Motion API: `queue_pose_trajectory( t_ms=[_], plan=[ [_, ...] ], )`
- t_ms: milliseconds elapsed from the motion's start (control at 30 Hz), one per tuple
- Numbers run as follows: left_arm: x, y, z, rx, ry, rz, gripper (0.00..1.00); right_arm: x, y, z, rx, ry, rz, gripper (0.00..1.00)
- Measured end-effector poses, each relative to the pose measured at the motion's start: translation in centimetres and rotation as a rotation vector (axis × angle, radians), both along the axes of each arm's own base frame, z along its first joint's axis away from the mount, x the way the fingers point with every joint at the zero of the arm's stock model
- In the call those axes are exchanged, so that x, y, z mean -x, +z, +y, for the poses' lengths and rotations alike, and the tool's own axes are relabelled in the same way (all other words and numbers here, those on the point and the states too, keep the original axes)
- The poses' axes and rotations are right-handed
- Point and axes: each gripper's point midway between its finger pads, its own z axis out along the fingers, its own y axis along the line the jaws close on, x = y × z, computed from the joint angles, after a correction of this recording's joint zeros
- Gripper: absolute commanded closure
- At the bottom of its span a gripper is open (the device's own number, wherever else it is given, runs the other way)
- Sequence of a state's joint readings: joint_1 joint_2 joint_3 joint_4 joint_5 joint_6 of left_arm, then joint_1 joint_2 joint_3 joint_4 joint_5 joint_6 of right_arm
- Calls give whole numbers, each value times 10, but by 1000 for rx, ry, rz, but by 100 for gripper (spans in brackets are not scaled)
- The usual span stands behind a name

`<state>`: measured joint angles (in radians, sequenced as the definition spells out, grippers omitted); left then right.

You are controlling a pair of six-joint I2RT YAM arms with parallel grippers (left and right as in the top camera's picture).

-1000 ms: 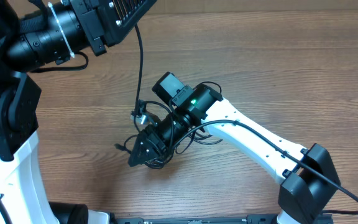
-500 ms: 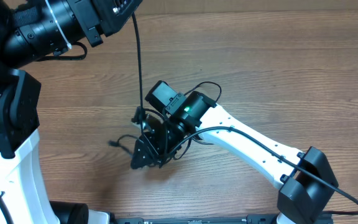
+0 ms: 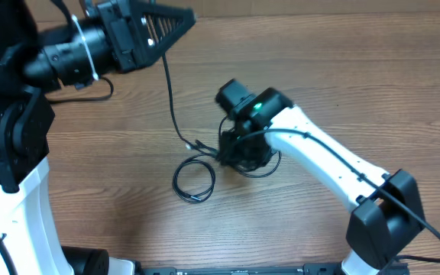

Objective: Untangle cables

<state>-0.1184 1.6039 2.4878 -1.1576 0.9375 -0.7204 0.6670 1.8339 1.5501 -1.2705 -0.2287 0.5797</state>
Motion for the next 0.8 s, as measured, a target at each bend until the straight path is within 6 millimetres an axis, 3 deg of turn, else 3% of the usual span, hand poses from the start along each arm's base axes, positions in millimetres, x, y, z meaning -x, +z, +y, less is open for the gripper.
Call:
queue_pose_trajectory(
  t_ms=[100,267,433,500,600,733,800],
  plan=[
    [-8,-33,13,-89,106,104,93,-10,-1,-21,33,-59,11,53],
    [-17,-73,41,-254,277,191,96,-20,-2,-45,67,-112,21,96],
    [-21,-100,72,-400,436,259,90,-16,-3,-50,93,-111,33,96],
    [-20,-112,87,-461,506,299,76,-15,-3,-52,102,-111,35,96],
    [-16,-124,104,-531,580,346,66,-12,-3,-55,119,-110,46,96],
    [-18,-132,111,-583,600,361,0,-11,5,-57,129,-109,49,96],
    [-21,-136,109,-593,580,362,0,-13,17,-56,114,-111,26,96]
  ],
)
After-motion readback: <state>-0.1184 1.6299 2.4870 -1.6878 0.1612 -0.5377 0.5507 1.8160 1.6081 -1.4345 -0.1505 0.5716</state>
